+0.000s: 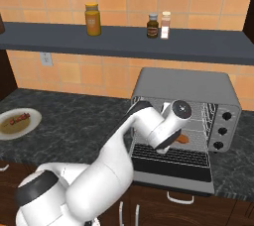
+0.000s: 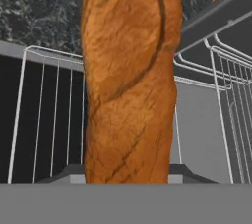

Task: Pick up the kebab skewer and baguette bread, and place them inside the toaster oven. Close the toaster oven door and start by setting the timer.

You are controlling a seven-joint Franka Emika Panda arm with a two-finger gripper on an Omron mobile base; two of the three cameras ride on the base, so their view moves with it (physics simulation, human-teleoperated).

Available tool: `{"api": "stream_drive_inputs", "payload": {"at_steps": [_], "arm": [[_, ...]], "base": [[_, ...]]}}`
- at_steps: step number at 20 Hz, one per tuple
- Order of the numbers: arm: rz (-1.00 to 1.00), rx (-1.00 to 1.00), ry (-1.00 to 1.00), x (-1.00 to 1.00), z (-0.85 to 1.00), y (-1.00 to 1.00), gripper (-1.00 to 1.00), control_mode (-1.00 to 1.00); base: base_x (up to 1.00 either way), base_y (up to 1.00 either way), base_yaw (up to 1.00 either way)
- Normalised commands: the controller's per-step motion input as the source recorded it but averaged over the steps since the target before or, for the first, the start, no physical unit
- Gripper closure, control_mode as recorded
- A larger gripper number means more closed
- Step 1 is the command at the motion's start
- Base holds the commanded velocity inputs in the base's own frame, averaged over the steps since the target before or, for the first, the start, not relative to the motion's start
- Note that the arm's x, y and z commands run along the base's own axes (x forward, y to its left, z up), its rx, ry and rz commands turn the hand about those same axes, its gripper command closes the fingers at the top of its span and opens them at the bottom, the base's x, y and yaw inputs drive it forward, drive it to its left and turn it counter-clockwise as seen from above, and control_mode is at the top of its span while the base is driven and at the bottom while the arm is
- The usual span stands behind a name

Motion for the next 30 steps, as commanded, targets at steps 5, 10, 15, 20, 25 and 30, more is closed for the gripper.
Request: {"api": "stream_drive_inputs", "payload": {"at_steps": [5, 10, 15, 20, 25, 30], "arm": [[-0.03, 0.00, -0.06, 0.07, -0.14, -0.14, 1.00, -1.00], [-0.03, 0.00, -0.04, 0.15, -0.01, -0.04, -1.00, -1.00], [-0.03, 0.00, 0.00, 0.25, -0.09, 0.00, -1.00, -1.00], [-0.01, 0.00, 0.00, 0.05, -0.10, 0.00, -1.00, -1.00], [0.00, 0.00, -0.01, -0.06, 0.01, 0.00, -1.00, -1.00], [0.00, 0.00, 0.00, -0.62, 0.55, 0.04, -1.00, -1.00]], "base": [[0.00, 0.00, 0.00], [0.00, 0.00, 0.00], [0.00, 0.00, 0.00], [0.00, 0.00, 0.00], [0.00, 0.00, 0.00], [0.00, 0.00, 0.00]]}}
